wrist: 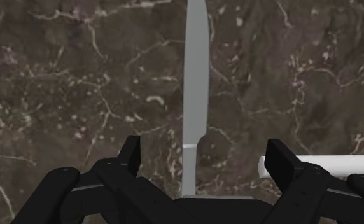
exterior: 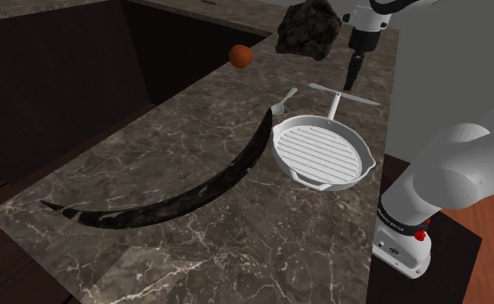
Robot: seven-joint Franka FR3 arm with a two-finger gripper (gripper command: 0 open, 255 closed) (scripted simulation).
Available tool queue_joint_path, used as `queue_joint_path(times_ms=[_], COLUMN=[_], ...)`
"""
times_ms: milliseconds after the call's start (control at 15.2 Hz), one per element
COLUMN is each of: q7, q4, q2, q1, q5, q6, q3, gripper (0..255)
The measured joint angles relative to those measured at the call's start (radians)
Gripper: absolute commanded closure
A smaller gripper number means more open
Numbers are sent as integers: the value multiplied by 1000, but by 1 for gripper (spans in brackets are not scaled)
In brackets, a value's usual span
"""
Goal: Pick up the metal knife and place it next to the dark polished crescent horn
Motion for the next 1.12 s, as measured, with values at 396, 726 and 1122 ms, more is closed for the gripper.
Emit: queue_joint_path(times_ms=[396,726,1122], q7=[-8,-8,-10], q4=[-71,-79,-70], q2=[12,14,8], q1=[-6,-6,-10], q5=[-14,-15,-42], q6=[85,95,114], q3=[-20,-22,-25], gripper=[0,0,255])
